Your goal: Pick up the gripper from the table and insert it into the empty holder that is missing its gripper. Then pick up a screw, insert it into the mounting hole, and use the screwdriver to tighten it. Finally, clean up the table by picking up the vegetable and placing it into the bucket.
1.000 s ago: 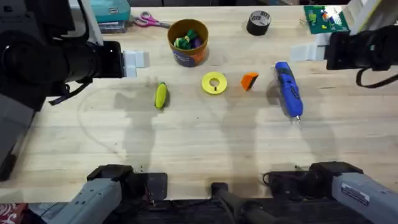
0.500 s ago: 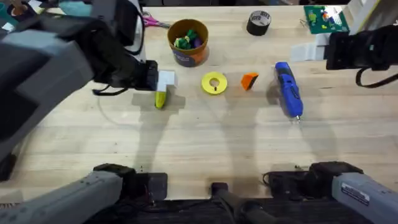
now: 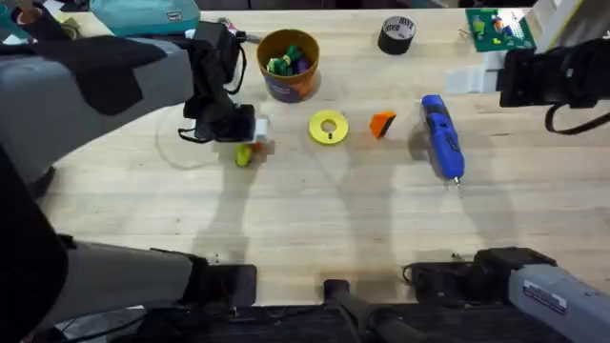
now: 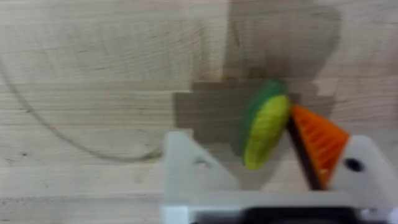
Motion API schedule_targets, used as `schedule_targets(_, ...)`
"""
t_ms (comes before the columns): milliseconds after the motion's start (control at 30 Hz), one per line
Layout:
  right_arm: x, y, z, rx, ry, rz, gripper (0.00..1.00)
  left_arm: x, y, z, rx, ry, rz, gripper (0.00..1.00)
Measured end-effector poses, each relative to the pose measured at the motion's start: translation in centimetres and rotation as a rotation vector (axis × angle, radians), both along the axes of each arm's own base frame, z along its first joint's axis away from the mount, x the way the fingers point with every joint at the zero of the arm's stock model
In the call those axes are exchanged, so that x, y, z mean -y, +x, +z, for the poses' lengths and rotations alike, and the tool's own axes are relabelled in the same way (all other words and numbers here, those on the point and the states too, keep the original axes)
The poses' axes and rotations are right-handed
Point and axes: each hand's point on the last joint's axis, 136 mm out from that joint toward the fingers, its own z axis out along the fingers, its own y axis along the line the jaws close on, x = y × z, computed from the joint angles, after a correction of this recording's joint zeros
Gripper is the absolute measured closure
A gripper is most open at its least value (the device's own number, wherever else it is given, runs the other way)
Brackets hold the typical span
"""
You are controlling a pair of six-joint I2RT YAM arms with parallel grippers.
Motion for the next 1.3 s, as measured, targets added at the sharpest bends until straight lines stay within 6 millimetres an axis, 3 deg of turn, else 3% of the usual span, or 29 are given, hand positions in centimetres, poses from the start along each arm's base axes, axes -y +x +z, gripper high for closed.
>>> schedule_targets(100,0.0,0.1,0.1,0.004,0.000,0.000,0.004,0.0,0.0,0.0,0.000,0.000,0.001,0.890)
schedule_targets(167,0.0,0.2,0.2,0.011,0.000,0.000,0.003,0.0,0.1,0.0,0.003,-0.002,0.000,0.991)
schedule_targets(367,0.0,0.3,0.3,0.017,0.000,0.000,0.003,0.3,0.1,0.2,0.005,-0.020,-0.002,0.996)
schedule_targets(467,0.0,0.3,0.3,0.017,0.000,0.000,0.003,0.7,0.5,1.7,0.039,-0.042,-0.005,0.996)
schedule_targets(533,0.0,0.3,0.3,0.017,0.000,0.000,0.003,0.9,0.7,3.9,0.085,-0.060,-0.007,0.996)
schedule_targets(767,0.0,0.3,0.3,0.017,0.000,0.000,0.003,1.0,0.5,14.9,0.381,-0.120,-0.016,0.996)
schedule_targets(900,0.0,0.3,0.3,0.017,0.000,0.000,0.003,0.6,-1.3,17.7,0.460,-0.132,-0.017,0.996)
schedule_targets(1100,0.0,0.3,0.3,0.017,0.000,0.000,0.003,0.3,-2.3,19.5,0.524,-0.137,-0.016,0.995)
schedule_targets(1133,0.0,0.3,0.2,0.016,0.000,0.000,0.003,0.2,-2.3,19.5,0.526,-0.133,-0.015,0.925)
schedule_targets(1167,0.0,0.3,0.2,0.013,0.000,0.000,0.003,0.2,-2.3,19.6,0.527,-0.132,-0.013,0.789)
schedule_targets(1300,0.0,-0.4,-0.3,-0.018,0.000,0.000,0.003,-0.1,-2.3,19.5,0.527,-0.117,-0.007,0.129)
